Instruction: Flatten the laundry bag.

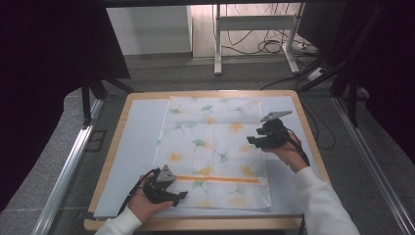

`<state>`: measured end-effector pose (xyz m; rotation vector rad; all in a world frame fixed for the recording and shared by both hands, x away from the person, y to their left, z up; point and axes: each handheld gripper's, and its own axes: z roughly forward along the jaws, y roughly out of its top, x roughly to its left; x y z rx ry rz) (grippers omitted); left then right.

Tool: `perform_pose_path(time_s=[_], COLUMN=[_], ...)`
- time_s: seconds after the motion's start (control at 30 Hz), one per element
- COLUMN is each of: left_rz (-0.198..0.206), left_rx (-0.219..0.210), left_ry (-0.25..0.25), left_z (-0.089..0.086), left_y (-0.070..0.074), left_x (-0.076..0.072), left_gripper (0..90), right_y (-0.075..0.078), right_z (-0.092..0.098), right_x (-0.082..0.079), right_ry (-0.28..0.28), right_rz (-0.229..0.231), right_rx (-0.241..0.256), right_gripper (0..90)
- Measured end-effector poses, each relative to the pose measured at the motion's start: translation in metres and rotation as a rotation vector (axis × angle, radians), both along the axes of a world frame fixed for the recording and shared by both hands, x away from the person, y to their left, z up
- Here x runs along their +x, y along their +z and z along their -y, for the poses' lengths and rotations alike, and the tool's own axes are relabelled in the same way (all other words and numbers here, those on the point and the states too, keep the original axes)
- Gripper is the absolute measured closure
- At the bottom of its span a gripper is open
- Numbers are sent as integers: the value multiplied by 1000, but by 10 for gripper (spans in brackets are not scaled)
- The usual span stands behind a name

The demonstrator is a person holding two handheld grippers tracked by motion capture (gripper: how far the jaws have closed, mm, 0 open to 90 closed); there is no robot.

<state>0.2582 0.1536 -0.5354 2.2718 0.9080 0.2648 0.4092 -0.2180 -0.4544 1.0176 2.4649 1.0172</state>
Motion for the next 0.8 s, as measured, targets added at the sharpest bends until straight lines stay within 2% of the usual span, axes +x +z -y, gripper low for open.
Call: perform_pose_path(time_s=[0.27,0.37,0.5,0.6,0.7,0.8], left_rz=[5,6,21,39,49,68], left_rx=[-6,-6,-16,-15,-24,-21], left_ry=[12,18,46,76,126,204], left_z=[-3,-5,-11,-20,-31,-42], left_y=[1,2,5,8,11,13], left_x=[0,1,3,4,6,9], left_gripper=[270,269,267,265,261,255], right_y=[-21,-28,-38,-42,-43,-44], right_z=[15,22,27,28,27,27], right_x=[-58,-71,-75,-72,-72,-72], right_ry=[-24,-34,-61,-66,-67,-65], right_rz=[-52,-69,-105,-114,-116,-111], right_rx=[-18,-31,-42,-50,-53,-59], right_gripper=[399,389,372,361,356,352])
